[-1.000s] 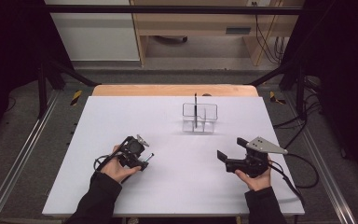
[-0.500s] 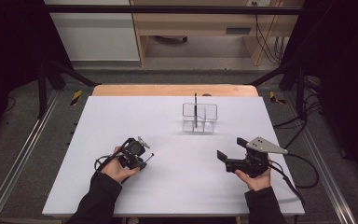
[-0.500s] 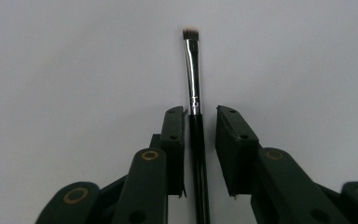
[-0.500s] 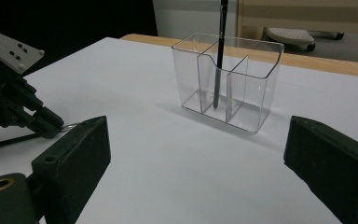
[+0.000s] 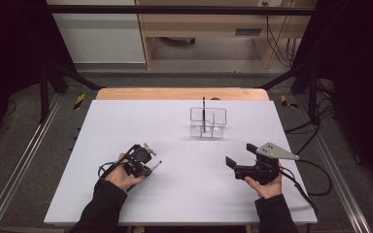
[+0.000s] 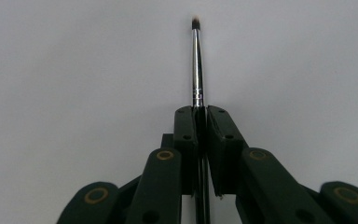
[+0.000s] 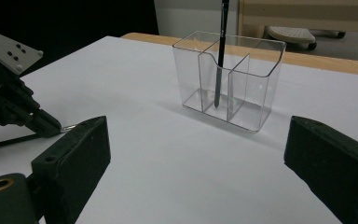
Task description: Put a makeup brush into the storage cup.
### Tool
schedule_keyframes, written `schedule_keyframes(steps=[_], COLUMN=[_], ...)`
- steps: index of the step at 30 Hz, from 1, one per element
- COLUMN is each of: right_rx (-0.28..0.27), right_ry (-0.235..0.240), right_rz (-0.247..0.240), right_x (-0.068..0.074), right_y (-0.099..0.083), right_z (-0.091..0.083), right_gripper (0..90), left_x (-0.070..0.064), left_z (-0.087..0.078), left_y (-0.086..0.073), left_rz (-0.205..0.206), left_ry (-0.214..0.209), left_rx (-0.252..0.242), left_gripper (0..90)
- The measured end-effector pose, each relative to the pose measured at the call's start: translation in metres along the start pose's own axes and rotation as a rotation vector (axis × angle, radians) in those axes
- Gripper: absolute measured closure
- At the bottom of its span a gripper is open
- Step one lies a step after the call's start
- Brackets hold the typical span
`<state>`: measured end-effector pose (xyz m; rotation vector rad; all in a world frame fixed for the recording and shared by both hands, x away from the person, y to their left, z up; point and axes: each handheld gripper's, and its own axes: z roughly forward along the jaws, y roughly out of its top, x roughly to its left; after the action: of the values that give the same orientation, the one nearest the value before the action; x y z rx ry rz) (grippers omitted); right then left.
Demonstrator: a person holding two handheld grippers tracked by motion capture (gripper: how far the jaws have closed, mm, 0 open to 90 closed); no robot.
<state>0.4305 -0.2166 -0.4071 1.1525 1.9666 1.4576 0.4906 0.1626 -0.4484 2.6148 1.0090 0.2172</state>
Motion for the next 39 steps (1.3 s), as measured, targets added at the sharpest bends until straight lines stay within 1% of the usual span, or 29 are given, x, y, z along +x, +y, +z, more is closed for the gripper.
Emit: schedule_keyframes(steps=[8, 18, 22, 23, 24, 25, 27, 32, 33, 39], right_rx=[0.0, 0.001, 0.0, 0.0, 0.0, 0.0, 0.001, -0.001, -0.003, -0.008], right_ry=[0.001, 0.002, 0.001, 0.002, 0.002, 0.002, 0.002, 0.004, 0.004, 0.007], right_rz=[-0.001, -0.001, 0.001, 0.0, 0.0, 0.0, -0.003, 0.001, 0.001, 0.006], right_x=[0.0, 0.0, 0.0, 0.0, 0.0, 0.0, 0.0, 0.001, 0.001, 0.001], right_y=[0.0, 0.0, 0.0, 0.0, 0.0, 0.0, -0.001, 0.0, 0.0, 0.0], right_z=[0.001, 0.001, 0.0, 0.0, 0.001, 0.001, 0.001, 0.001, 0.001, 0.0], right_gripper=[7.5, 7.5, 7.5, 7.5, 7.5, 7.5, 7.5, 7.6, 7.6, 7.7], left_x=[-0.001, -0.002, -0.003, -0.005, -0.005, -0.005, -0.005, -0.007, -0.007, -0.009], left_z=[0.0, 0.0, -0.002, -0.005, -0.008, -0.008, -0.016, -0.026, -0.029, -0.037], left_y=[0.0, 0.0, -0.001, -0.002, -0.002, -0.002, -0.004, -0.007, -0.007, -0.009], left_rz=[0.011, 0.041, 0.049, 0.047, 0.048, 0.048, 0.051, 0.042, 0.043, 0.04], left_ry=[0.003, 0.009, 0.021, 0.023, 0.026, 0.026, 0.032, 0.045, 0.052, 0.056], left_rx=[0.0, -0.002, -0.017, -0.048, -0.059, -0.059, -0.101, -0.185, -0.197, -0.254], left_gripper=[82.8, 83.2, 83.2, 83.3, 83.2, 83.3, 83.3, 83.3, 83.3, 83.3])
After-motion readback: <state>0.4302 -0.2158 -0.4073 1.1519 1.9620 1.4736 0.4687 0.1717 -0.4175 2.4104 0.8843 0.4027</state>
